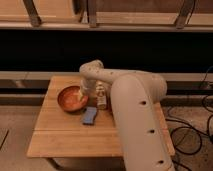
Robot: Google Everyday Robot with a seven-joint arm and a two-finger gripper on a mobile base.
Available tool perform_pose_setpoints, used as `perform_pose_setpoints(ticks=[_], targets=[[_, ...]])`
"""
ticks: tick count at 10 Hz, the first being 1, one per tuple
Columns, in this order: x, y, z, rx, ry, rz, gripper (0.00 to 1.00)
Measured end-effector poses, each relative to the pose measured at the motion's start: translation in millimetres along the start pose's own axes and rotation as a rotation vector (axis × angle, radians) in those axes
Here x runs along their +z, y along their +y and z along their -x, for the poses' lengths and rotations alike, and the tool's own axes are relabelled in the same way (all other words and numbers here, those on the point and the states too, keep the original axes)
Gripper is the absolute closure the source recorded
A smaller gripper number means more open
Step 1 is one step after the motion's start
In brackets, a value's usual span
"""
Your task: Drag the ceramic bowl in a circle
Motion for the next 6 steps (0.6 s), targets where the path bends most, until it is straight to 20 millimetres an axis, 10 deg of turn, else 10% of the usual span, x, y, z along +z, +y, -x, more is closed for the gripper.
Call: perform_pose_setpoints(ticks=[3, 6], targets=[[-3.9, -6.4, 0.7, 0.014, 0.005, -0.013, 0.93], [-28.3, -45.5, -16.5, 0.090, 0.038, -0.119, 1.00]])
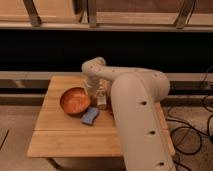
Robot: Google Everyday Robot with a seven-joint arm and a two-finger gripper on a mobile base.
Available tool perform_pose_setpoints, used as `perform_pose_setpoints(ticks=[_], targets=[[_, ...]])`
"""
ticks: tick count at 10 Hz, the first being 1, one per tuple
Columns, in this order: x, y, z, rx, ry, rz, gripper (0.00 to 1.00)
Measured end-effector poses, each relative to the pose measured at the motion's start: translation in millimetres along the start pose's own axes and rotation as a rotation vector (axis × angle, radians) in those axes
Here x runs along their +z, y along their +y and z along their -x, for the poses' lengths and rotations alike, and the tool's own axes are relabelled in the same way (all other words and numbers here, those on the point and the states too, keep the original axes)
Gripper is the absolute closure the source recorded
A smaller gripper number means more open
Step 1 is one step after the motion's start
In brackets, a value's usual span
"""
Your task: Drag the ceramic bowl in a circle
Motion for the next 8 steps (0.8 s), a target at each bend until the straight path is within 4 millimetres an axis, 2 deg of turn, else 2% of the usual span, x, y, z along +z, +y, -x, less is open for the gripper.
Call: perform_pose_setpoints(ticks=[2, 3, 7, 8], targets=[[-5.4, -17.0, 5.4, 0.016, 0.004, -0.054, 1.00], [-3.3, -17.4, 12.7, 0.014, 0.002, -0.063, 1.00], [15.6, -9.2, 52.1, -0.047, -0.007, -0.064, 1.00], [23.4, -1.2, 62.4, -0.068, -0.007, -0.046, 1.00]])
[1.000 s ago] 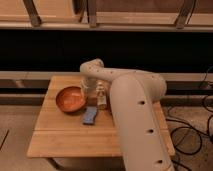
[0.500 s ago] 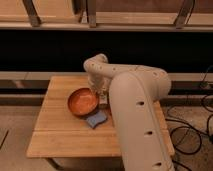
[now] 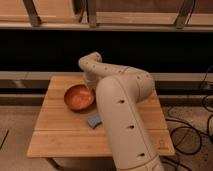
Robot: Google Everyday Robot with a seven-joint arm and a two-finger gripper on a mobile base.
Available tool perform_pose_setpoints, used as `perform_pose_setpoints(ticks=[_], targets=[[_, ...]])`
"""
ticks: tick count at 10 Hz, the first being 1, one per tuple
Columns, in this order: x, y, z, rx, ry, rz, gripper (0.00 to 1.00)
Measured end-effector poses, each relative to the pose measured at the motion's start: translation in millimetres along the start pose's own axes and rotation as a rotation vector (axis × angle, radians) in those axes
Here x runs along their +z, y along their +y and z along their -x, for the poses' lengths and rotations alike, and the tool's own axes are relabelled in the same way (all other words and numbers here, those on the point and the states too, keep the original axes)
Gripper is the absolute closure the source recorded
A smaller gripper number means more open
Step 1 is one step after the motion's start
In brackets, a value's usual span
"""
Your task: Drag the ceramic bowl in a circle
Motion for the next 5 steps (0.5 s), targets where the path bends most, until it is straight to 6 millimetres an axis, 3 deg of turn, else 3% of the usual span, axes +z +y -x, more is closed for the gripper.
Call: perform_pose_setpoints(ticks=[2, 5], targets=[[6.9, 27.1, 15.6, -0.047, -0.010, 0.051, 1.00], [-2.7, 79.9, 17.0, -0.124, -0.011, 0.129, 1.00]])
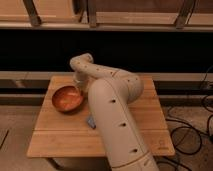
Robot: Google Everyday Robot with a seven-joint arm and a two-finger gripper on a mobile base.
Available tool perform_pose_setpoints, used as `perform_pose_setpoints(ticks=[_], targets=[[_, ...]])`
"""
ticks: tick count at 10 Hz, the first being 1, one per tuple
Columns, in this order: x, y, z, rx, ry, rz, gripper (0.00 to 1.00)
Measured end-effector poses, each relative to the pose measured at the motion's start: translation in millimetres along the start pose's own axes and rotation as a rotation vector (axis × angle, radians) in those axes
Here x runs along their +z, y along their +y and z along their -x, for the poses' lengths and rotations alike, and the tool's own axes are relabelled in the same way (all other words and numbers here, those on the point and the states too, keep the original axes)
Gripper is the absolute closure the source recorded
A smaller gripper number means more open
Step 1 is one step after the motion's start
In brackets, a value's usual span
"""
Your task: Drag the ceramic bowl in a circle
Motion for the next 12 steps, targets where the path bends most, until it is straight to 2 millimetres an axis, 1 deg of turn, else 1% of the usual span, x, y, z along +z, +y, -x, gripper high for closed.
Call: perform_pose_setpoints(ticks=[1, 2, 3, 4, 5, 7, 8, 9, 11, 12], targets=[[-3.9, 9.1, -4.6, -0.016, 0.008, 0.008, 1.00], [-9.9, 13.0, -13.3, -0.029, 0.022, 0.004, 1.00], [-15.9, 9.9, -30.8, -0.025, 0.055, -0.016, 1.00], [-20.6, 5.7, -42.3, -0.015, 0.074, -0.030, 1.00], [-26.4, -7.8, -60.7, 0.016, 0.106, -0.059, 1.00], [-31.5, -37.2, -80.8, 0.085, 0.143, -0.108, 1.00], [-32.5, -48.0, -84.5, 0.107, 0.152, -0.125, 1.00], [-33.3, -63.5, -84.1, 0.135, 0.155, -0.145, 1.00], [-33.0, -73.4, -69.8, 0.139, 0.138, -0.163, 1.00], [-31.5, -75.1, -60.7, 0.125, 0.132, -0.170, 1.00]])
